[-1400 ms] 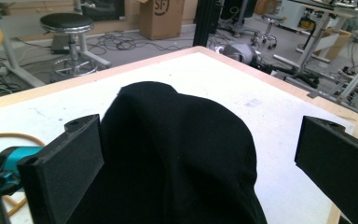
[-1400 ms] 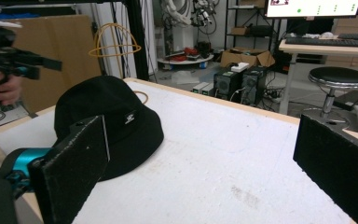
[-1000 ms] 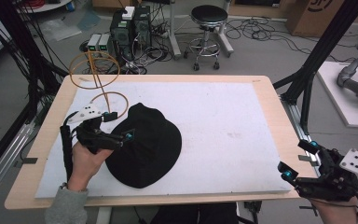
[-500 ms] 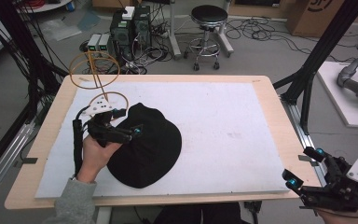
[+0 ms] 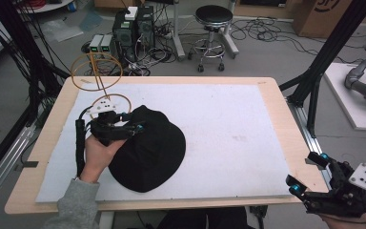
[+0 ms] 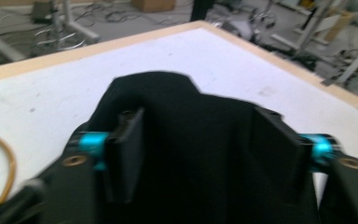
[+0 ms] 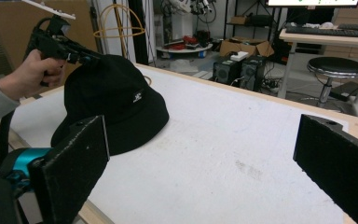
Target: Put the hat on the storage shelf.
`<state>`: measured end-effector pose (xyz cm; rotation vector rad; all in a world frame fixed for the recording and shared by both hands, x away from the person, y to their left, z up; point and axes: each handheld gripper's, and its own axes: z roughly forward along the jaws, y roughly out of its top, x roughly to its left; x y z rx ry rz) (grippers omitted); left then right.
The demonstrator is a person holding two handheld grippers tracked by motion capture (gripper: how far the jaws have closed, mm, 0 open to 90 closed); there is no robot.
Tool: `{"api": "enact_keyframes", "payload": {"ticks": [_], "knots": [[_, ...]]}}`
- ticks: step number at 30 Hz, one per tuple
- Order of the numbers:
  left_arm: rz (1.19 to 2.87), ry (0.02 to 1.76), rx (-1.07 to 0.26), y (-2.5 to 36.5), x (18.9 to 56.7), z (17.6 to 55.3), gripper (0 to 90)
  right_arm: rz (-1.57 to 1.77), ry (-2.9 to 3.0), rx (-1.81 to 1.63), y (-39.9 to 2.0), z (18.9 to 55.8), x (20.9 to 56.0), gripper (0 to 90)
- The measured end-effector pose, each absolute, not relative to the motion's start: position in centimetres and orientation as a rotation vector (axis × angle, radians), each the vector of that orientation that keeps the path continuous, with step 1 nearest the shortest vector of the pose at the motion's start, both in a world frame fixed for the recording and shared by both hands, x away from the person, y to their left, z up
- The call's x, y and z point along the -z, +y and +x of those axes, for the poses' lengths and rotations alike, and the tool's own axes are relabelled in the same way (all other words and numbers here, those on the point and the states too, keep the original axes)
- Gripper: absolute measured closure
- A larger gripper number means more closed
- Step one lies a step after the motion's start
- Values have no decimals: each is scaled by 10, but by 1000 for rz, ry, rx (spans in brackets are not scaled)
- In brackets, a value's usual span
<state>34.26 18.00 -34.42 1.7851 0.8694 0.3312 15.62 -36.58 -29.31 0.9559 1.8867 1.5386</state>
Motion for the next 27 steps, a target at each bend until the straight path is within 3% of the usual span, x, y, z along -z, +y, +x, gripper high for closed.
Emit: {"api": "enact_keyframes", "payload": {"ticks": [3, 7, 8, 9, 12, 27], "knots": [[1797, 872, -322, 178, 347, 343, 477, 960, 1893, -1537, -365, 159, 295, 28], [1813, 870, -325, 177, 350, 343, 694, 960, 1898, -1540, -366, 161, 296, 29], [1813, 870, -324, 177, 350, 343, 694, 960, 1898, -1540, -366, 161, 296, 29], [1817, 867, -322, 178, 350, 342, 783, 951, 1897, -1538, -367, 162, 296, 29], [1824, 867, -326, 178, 350, 341, 854, 954, 1896, -1543, -366, 162, 295, 29], [1794, 865, -376, 195, 330, 327, 879, 931, 1933, -1559, -353, 179, 298, 29]]}}
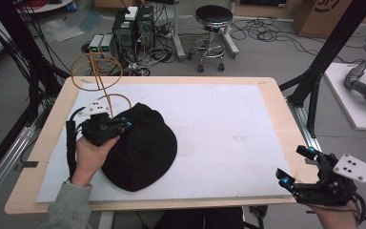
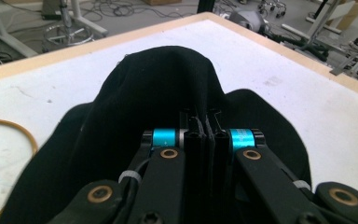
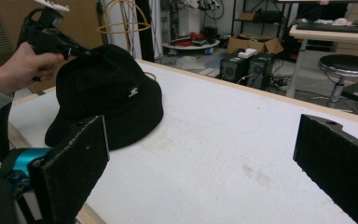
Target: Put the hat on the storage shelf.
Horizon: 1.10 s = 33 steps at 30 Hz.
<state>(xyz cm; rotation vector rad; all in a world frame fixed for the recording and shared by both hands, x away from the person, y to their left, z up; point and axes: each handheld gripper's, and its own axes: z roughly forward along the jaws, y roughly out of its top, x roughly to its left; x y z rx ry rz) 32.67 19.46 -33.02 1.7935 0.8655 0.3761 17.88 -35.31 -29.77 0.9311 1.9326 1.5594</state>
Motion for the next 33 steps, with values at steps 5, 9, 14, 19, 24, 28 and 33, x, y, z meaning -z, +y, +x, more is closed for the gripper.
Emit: {"api": "enact_keyframes", "payload": {"ticks": [5, 9, 14, 19, 24, 28, 33], "knots": [[1767, 859, -390, 207, 314, 318, 880, 917, 1942, -1578, -347, 187, 297, 29], [1749, 848, -384, 213, 301, 314, 881, 896, 1956, -1598, -340, 199, 296, 28], [1767, 845, -404, 215, 286, 315, 882, 875, 1970, -1624, -333, 212, 295, 29], [1766, 855, -412, 220, 276, 319, 882, 844, 1975, -1664, -324, 228, 292, 28], [1755, 860, -423, 226, 263, 324, 882, 822, 1989, -1679, -317, 242, 293, 29], [1735, 853, -414, 232, 247, 326, 882, 822, 1997, -1691, -314, 252, 293, 29], [1747, 853, -451, 237, 223, 331, 881, 832, 1990, -1705, -312, 261, 294, 28]]}}
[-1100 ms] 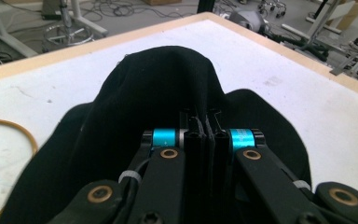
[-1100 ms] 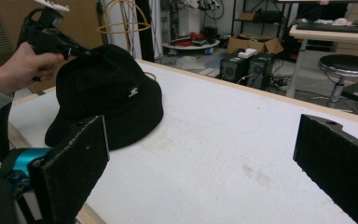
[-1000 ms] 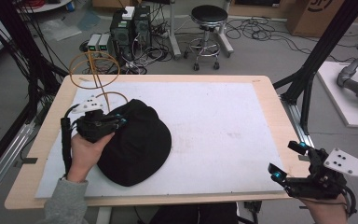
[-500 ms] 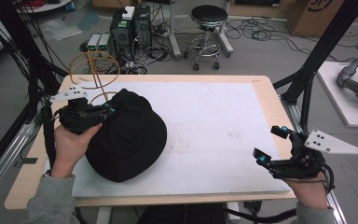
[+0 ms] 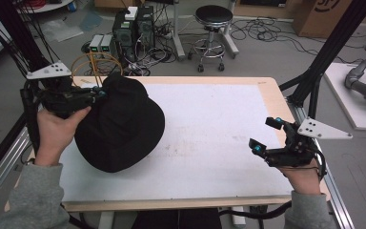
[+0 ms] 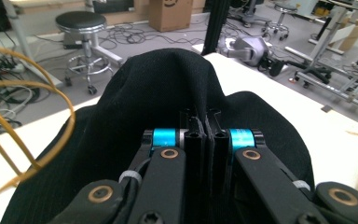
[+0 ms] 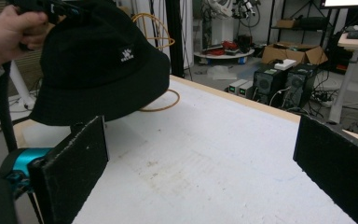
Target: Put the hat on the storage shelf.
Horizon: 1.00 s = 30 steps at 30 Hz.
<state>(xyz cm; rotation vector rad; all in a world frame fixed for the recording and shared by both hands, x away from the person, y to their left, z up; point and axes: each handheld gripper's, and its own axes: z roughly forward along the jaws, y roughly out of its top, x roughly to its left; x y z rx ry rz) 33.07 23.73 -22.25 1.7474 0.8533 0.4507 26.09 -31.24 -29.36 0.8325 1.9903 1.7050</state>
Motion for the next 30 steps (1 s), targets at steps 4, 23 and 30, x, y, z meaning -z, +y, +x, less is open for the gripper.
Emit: {"api": "enact_keyframes", "payload": {"ticks": [4, 23, 30], "knots": [[1749, 851, -446, 239, 208, 338, 882, 836, 2003, -1708, -311, 265, 295, 28], [1751, 791, -458, 233, 152, 335, 881, 871, 1982, -1723, -322, 266, 297, 28], [1714, 801, -477, 245, 131, 343, 881, 876, 1973, -1717, -324, 265, 296, 28]]}}
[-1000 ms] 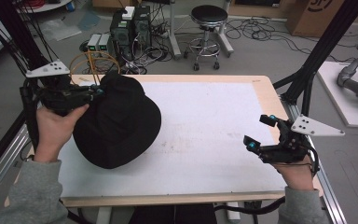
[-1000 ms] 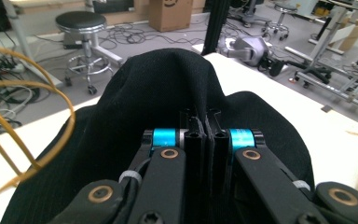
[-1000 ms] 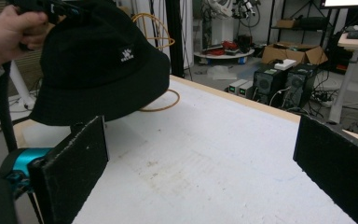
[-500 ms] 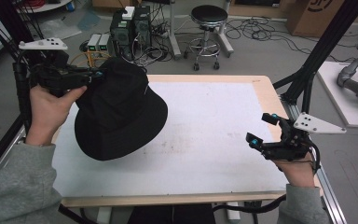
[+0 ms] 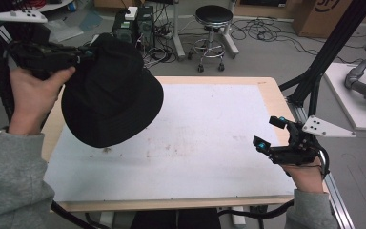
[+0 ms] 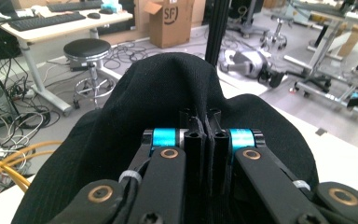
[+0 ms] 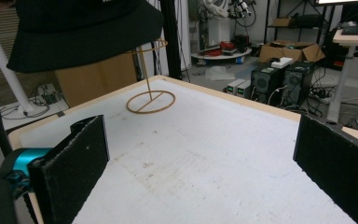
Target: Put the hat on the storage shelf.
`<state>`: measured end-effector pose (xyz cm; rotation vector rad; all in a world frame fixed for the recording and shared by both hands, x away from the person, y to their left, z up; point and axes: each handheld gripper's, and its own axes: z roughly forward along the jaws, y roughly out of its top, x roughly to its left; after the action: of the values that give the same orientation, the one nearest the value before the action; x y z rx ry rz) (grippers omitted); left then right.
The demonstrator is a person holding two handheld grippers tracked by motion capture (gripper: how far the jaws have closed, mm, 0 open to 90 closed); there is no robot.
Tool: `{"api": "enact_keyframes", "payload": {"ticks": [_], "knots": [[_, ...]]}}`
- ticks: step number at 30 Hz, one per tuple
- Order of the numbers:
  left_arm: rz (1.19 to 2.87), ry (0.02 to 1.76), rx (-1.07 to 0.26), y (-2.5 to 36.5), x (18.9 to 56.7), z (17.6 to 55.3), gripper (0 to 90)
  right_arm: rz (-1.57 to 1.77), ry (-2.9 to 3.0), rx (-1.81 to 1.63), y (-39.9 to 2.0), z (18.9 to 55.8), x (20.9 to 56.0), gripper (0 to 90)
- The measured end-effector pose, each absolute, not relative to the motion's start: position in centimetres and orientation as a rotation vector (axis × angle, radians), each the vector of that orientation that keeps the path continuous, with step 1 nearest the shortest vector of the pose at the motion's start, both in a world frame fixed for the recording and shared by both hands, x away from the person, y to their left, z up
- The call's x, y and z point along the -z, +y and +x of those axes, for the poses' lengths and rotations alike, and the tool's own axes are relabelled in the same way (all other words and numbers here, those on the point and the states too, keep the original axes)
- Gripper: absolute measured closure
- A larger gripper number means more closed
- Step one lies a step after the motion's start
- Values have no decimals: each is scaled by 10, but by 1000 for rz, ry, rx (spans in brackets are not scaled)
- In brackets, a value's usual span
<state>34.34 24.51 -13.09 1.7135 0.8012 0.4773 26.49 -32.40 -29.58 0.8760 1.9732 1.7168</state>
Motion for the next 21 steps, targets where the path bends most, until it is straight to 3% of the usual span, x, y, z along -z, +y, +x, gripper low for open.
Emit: {"api": "enact_keyframes", "payload": {"ticks": [21], "knots": [[1632, 881, -566, 277, 98, 394, 881, 903, 1974, -1644, -334, 246, 296, 28]]}}
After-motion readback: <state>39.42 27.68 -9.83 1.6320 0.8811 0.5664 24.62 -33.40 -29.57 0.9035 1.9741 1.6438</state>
